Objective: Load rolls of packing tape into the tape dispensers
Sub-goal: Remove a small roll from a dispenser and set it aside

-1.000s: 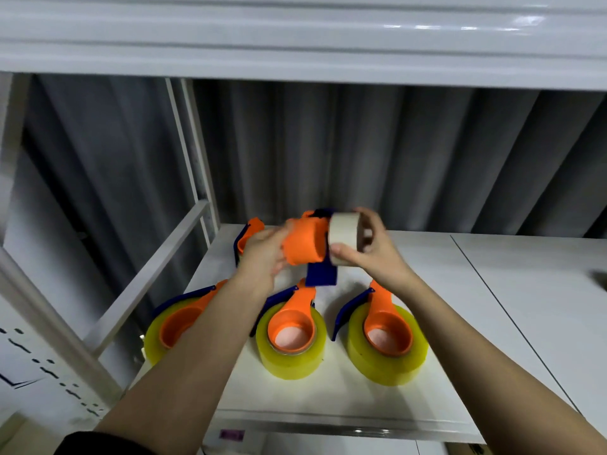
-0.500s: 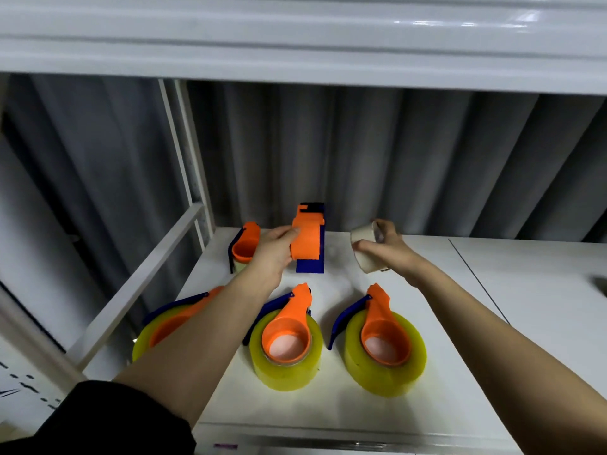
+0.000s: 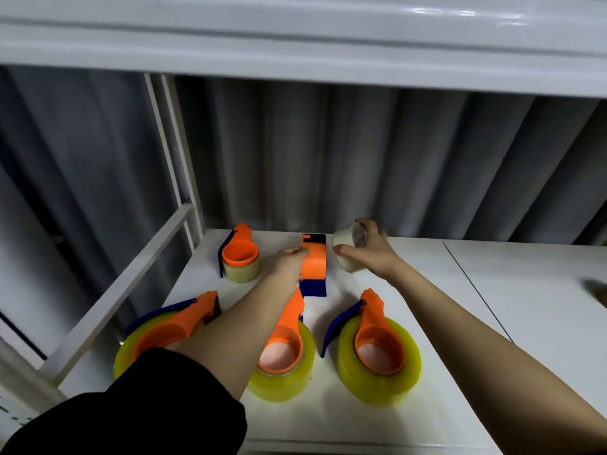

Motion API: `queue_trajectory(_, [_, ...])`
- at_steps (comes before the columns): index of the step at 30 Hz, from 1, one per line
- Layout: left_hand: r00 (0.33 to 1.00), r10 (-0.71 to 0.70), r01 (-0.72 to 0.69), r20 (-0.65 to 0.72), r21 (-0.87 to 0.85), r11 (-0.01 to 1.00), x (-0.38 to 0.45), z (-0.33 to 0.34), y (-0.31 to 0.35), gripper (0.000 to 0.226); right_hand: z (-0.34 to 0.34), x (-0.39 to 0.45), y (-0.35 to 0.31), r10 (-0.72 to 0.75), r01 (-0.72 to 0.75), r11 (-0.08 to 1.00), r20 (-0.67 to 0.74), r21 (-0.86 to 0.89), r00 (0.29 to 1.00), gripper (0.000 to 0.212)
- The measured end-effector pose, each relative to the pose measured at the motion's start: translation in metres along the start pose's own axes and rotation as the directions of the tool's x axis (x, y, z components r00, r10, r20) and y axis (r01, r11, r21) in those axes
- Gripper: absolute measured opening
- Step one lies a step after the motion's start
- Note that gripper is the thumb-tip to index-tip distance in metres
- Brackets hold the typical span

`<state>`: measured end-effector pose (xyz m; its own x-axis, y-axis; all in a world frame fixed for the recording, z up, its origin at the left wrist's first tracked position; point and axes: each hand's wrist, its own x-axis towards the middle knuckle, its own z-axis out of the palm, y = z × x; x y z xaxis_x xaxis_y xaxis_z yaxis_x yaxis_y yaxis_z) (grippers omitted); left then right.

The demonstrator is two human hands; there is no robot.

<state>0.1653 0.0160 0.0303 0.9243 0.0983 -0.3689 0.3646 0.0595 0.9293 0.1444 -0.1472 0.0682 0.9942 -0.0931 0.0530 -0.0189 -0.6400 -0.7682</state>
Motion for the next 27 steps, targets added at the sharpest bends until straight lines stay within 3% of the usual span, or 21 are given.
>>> queue_trajectory(14, [0.999,-0.037,0.037,-0.006,0.188,0.982,0.019,0.004,-0.008,0.034,-0.008,-0.006,0.016,0.009,-0.008,0.996,0.009,-0.085,1.0,0.081])
queue_trajectory(21, [0.995,-0.049,0.033,0.088,0.175,0.984,0.02,-0.004,-0.011,0.036,-0.009,-0.009,0.019,0.014,-0.011,0.995,0.029,-0.099,0.999,0.083])
queue_trajectory(27, [0.992,0.121,-0.119,0.015,0.347,0.93,0.019,-0.002,-0.008,0.034,-0.008,-0.014,0.021,0.029,-0.024,0.993,0.043,-0.113,0.999,0.084])
